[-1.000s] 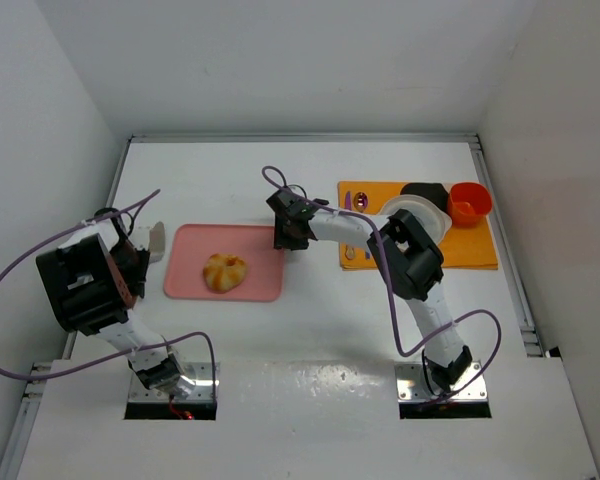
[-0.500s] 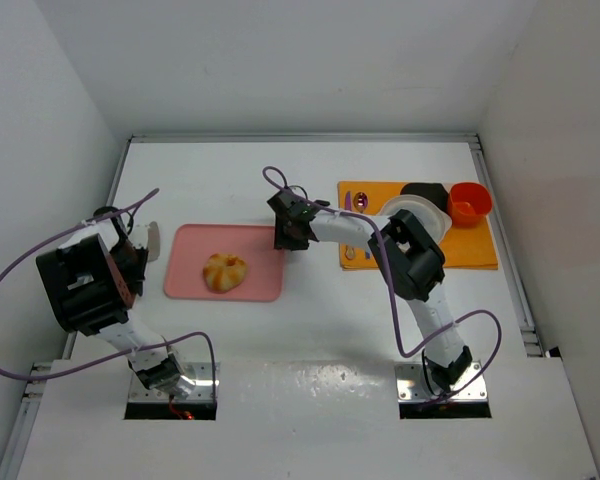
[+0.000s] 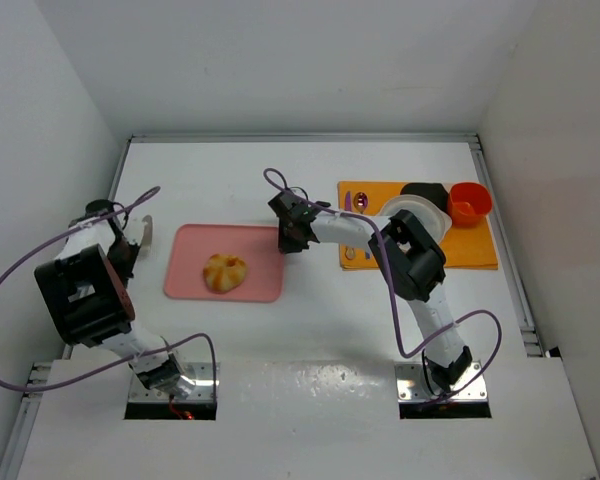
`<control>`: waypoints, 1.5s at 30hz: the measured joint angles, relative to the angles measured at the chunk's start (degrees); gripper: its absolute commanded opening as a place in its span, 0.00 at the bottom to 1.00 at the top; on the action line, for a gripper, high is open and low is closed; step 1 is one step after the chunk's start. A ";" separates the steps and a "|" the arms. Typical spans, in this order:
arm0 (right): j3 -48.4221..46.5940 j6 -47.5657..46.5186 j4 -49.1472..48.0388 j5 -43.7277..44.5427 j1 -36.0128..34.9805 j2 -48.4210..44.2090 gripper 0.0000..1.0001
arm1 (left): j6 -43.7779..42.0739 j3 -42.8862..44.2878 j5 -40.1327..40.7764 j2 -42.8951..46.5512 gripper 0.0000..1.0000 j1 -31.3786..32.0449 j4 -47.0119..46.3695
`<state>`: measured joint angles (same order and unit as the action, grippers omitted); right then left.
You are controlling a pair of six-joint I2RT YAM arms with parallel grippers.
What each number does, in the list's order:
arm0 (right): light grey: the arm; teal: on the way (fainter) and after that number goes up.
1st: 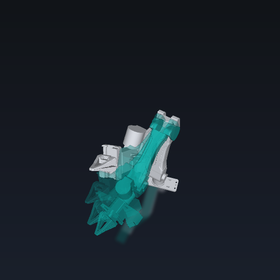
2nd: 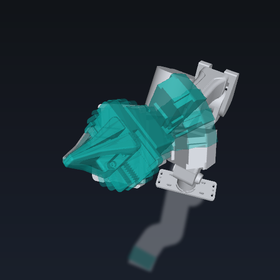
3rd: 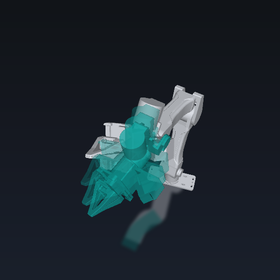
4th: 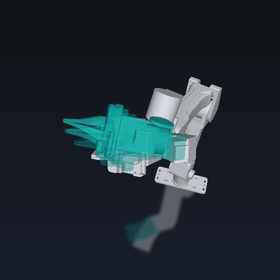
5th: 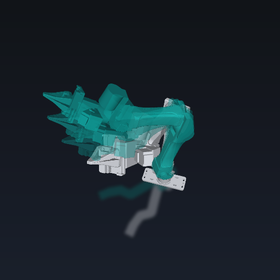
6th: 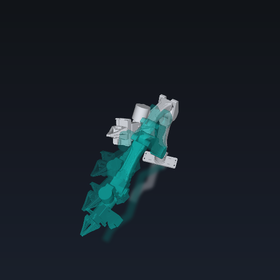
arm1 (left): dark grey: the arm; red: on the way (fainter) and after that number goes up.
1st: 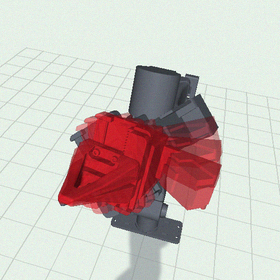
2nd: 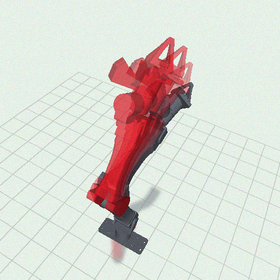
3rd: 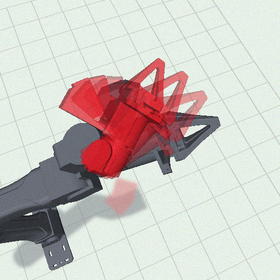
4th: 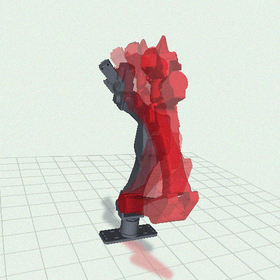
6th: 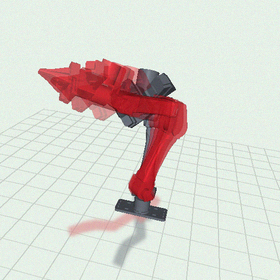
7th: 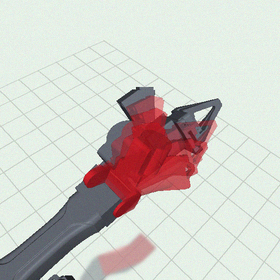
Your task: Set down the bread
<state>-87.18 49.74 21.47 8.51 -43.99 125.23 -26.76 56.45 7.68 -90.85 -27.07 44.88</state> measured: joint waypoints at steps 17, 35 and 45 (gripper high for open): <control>2.25 1.53 -2.60 -0.02 0.00 -0.90 0.01 | -43.63 8.15 9.16 10.12 0.00 15.32 11.10; 2.86 4.50 -2.62 3.48 -1.18 -1.31 0.00 | -50.71 -6.23 28.30 18.78 0.00 23.87 2.69; 3.93 5.64 -2.40 3.98 -1.55 -2.03 0.00 | -50.27 -17.33 32.44 22.53 0.00 32.17 0.09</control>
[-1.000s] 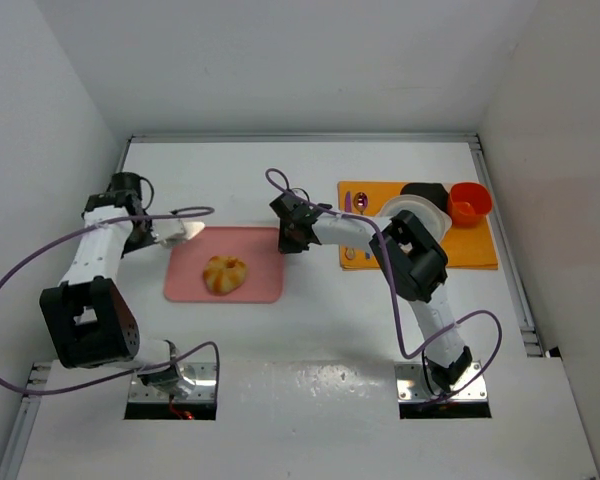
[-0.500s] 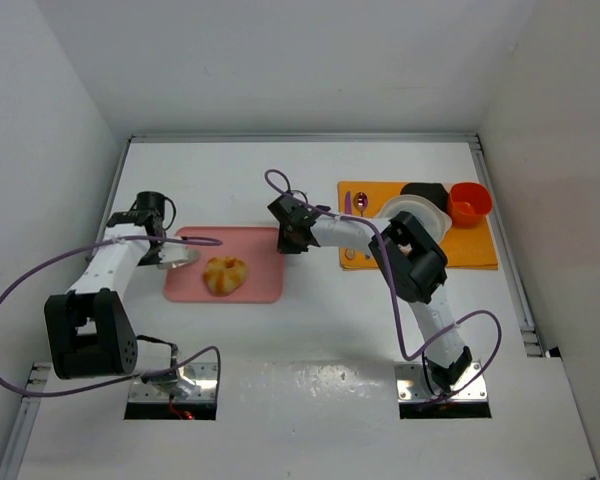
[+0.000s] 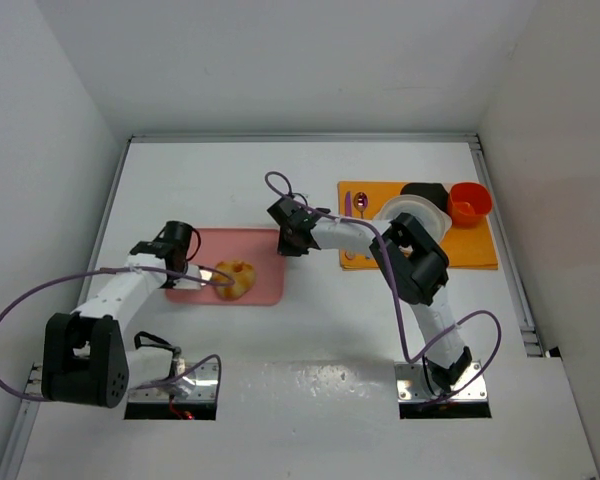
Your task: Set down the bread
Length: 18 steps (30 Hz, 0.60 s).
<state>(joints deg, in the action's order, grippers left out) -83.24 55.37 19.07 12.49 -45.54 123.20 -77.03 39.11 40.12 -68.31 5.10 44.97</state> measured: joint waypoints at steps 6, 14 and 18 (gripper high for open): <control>1.09 0.90 0.04 0.57 -0.37 -0.76 0.00 | 7.56 1.73 -3.37 -6.36 0.00 7.13 -0.20; 1.42 2.12 0.52 1.44 -0.74 -1.01 0.00 | 16.37 4.94 -8.92 -10.29 0.00 20.24 2.38; 1.42 2.60 0.59 1.64 -0.79 -1.01 0.00 | 17.88 4.94 -10.43 -10.40 0.00 24.04 3.39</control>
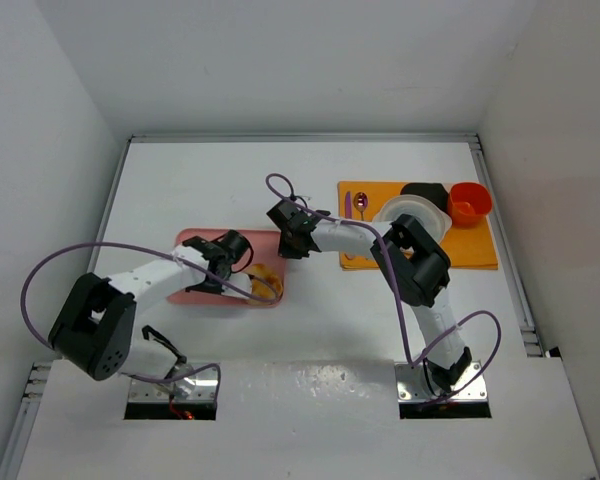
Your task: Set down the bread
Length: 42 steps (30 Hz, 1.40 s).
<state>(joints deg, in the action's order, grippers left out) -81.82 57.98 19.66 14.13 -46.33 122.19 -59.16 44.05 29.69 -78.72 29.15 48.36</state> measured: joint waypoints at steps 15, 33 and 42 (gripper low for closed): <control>0.02 1.33 0.13 0.22 -0.04 0.00 0.00 | 6.19 3.10 -9.75 -4.74 0.00 -2.95 0.96; -0.04 -3.58 2.71 -1.31 3.54 -3.30 0.49 | 9.64 7.48 -14.36 4.24 0.00 -1.29 5.40; 1.84 -9.18 1.38 -0.70 17.40 -18.23 0.55 | 17.09 28.33 -16.79 -7.89 0.00 5.16 8.83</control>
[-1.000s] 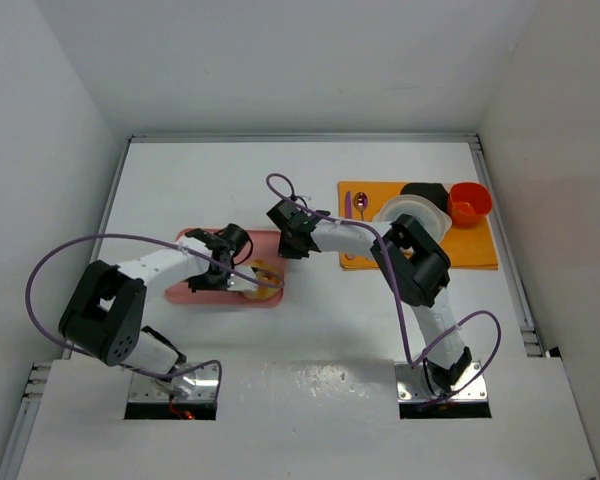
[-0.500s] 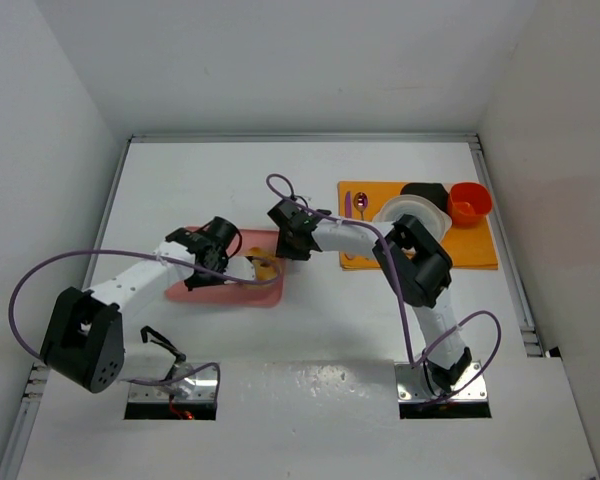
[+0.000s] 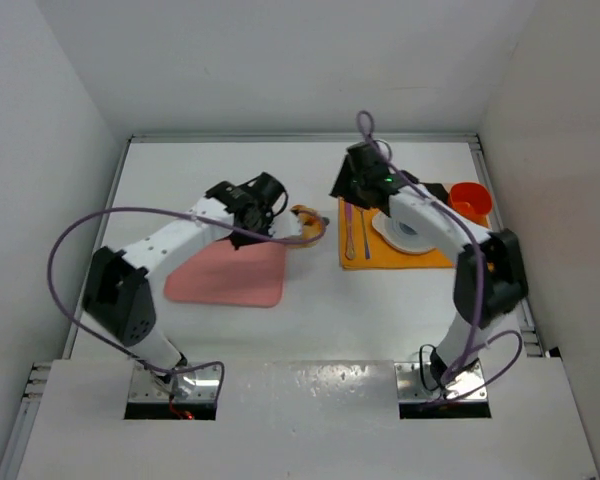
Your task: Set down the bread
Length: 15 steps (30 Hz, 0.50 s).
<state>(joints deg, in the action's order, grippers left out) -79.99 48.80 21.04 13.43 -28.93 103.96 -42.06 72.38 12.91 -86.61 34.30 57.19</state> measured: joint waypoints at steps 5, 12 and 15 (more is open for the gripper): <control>10.95 -0.42 0.48 0.07 12.39 -15.32 0.52 | 6.95 20.15 0.46 -18.43 0.00 4.13 -1.33; 28.72 -1.90 3.34 0.90 27.85 -33.03 0.50 | 14.08 53.13 0.15 -47.06 0.00 9.33 4.66; 32.15 -2.64 4.83 -0.35 30.38 -37.90 0.48 | 15.76 63.82 0.55 -55.30 0.00 11.47 6.84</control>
<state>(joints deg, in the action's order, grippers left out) -47.83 46.15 25.87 13.08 1.45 66.06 -26.30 136.20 13.45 -141.91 45.78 64.03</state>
